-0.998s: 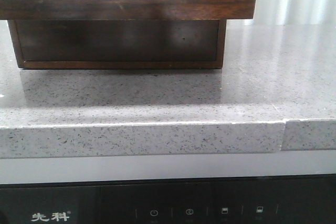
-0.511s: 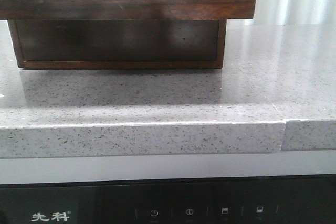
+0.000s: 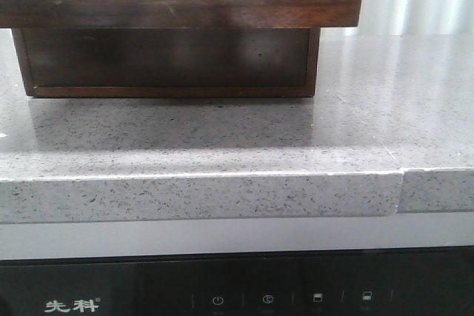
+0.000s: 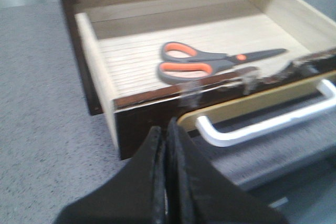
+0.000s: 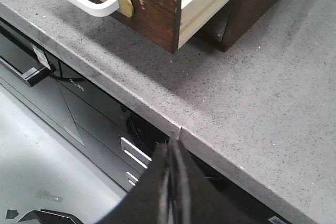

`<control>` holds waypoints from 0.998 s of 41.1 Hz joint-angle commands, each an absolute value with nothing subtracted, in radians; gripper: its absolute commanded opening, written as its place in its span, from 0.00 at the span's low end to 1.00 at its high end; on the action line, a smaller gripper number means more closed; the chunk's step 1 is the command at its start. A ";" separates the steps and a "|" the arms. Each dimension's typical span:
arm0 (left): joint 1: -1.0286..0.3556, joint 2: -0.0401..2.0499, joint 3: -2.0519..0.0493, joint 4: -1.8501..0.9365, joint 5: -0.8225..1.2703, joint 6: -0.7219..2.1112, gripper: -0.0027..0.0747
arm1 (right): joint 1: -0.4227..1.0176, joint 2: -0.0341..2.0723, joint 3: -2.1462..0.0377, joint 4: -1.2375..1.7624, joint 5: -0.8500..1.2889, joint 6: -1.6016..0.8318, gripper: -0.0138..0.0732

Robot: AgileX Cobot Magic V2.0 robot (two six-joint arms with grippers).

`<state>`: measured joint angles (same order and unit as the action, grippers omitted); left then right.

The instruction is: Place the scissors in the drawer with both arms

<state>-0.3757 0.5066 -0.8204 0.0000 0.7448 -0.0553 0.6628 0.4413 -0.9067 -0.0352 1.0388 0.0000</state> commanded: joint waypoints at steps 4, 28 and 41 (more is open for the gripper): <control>-0.253 0.389 -0.631 -0.060 0.466 -0.056 0.01 | 0.658 0.450 -0.928 -0.052 0.966 -0.005 0.08; -0.032 -0.016 -0.020 -0.020 0.000 -0.056 0.01 | 0.658 0.450 -0.928 -0.052 0.966 -0.005 0.08; -0.015 -0.022 0.029 -0.009 -0.052 -0.056 0.01 | 0.658 0.450 -0.928 -0.052 0.968 -0.005 0.08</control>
